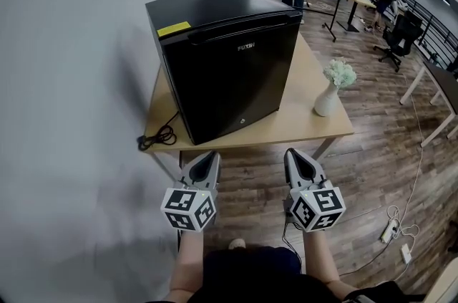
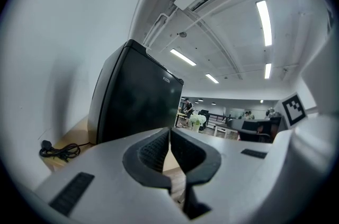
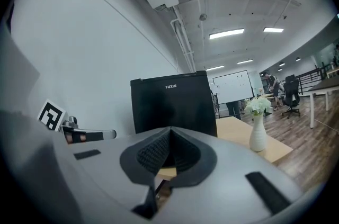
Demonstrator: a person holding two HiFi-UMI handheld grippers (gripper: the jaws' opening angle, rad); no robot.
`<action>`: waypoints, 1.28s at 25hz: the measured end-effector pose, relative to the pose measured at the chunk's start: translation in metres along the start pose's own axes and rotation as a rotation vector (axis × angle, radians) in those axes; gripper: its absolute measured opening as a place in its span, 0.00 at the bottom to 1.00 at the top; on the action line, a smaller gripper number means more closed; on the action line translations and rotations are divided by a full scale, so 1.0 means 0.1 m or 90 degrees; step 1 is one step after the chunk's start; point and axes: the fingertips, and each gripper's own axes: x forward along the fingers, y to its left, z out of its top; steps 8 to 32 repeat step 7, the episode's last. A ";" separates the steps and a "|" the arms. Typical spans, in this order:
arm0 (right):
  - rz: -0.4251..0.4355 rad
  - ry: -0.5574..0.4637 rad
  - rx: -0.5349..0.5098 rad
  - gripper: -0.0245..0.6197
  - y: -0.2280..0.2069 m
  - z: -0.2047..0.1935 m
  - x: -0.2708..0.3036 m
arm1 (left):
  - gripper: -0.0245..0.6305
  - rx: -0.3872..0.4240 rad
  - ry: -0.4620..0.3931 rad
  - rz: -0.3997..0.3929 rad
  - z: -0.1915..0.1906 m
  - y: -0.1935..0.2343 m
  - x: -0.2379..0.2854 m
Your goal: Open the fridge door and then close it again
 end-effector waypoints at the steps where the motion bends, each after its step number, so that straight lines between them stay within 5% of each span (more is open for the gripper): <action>1: 0.000 0.002 0.000 0.02 0.00 -0.01 0.00 | 0.05 -0.001 0.001 0.000 -0.01 0.00 0.00; 32: 0.000 0.006 0.003 0.02 -0.02 -0.05 0.05 | 0.05 -0.004 -0.001 0.002 -0.01 0.04 0.03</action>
